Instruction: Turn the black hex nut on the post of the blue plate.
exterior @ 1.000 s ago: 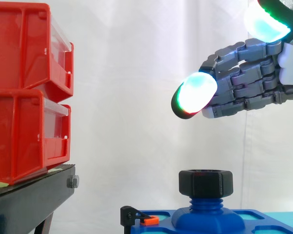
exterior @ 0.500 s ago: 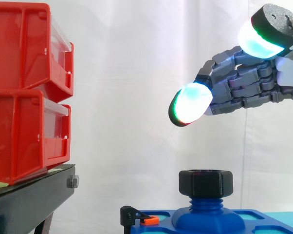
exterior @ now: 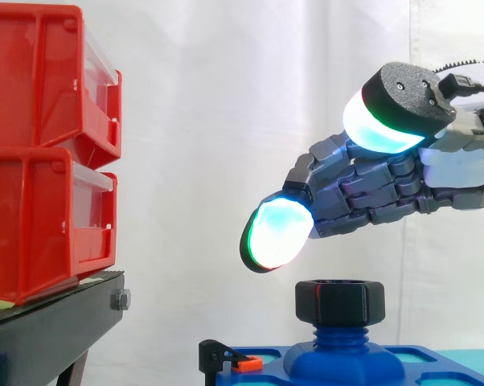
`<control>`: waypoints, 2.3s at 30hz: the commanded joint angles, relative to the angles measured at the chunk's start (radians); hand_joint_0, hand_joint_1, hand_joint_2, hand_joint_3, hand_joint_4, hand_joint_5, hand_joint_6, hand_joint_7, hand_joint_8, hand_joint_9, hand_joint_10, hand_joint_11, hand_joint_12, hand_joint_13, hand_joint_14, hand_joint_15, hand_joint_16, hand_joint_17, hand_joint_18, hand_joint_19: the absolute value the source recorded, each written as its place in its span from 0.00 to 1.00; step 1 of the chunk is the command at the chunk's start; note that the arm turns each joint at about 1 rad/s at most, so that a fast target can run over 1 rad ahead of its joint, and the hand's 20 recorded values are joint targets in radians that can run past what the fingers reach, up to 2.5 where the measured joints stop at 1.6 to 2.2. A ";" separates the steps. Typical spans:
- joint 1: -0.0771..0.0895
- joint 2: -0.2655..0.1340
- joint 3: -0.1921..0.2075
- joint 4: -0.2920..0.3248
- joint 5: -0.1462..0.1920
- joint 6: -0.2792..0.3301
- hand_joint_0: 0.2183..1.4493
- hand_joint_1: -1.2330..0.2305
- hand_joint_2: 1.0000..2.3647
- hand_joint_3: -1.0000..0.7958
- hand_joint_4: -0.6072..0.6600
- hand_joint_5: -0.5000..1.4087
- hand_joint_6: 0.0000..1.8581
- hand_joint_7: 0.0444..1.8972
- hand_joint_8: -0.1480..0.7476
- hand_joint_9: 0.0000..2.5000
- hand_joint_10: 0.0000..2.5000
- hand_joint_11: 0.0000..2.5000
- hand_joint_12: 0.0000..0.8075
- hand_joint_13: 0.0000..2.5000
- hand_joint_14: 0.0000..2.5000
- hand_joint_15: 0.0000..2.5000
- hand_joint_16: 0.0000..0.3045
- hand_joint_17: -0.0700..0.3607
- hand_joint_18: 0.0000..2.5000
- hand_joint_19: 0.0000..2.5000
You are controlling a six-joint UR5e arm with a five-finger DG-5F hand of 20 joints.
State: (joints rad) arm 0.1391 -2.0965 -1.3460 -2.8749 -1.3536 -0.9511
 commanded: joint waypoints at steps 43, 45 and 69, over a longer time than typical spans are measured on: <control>-0.041 -0.014 -0.001 -0.017 -0.039 -0.067 0.19 0.70 0.00 0.28 0.69 0.15 0.27 0.47 0.41 0.00 0.00 0.00 0.46 0.00 0.00 0.00 0.17 0.44 0.00 0.03; -0.046 -0.014 -0.001 -0.017 -0.048 -0.069 0.19 0.70 0.00 0.28 0.69 0.15 0.27 0.47 0.41 0.00 0.00 0.00 0.46 0.00 0.00 0.00 0.17 0.44 0.00 0.03; -0.115 -0.014 0.001 0.017 -0.139 -0.087 0.19 0.70 0.00 0.28 0.69 0.15 0.27 0.47 0.41 0.00 0.00 0.00 0.46 0.00 0.00 0.00 0.17 0.44 0.00 0.03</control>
State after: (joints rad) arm 0.0298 -2.1108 -1.3462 -2.8593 -1.4885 -1.0384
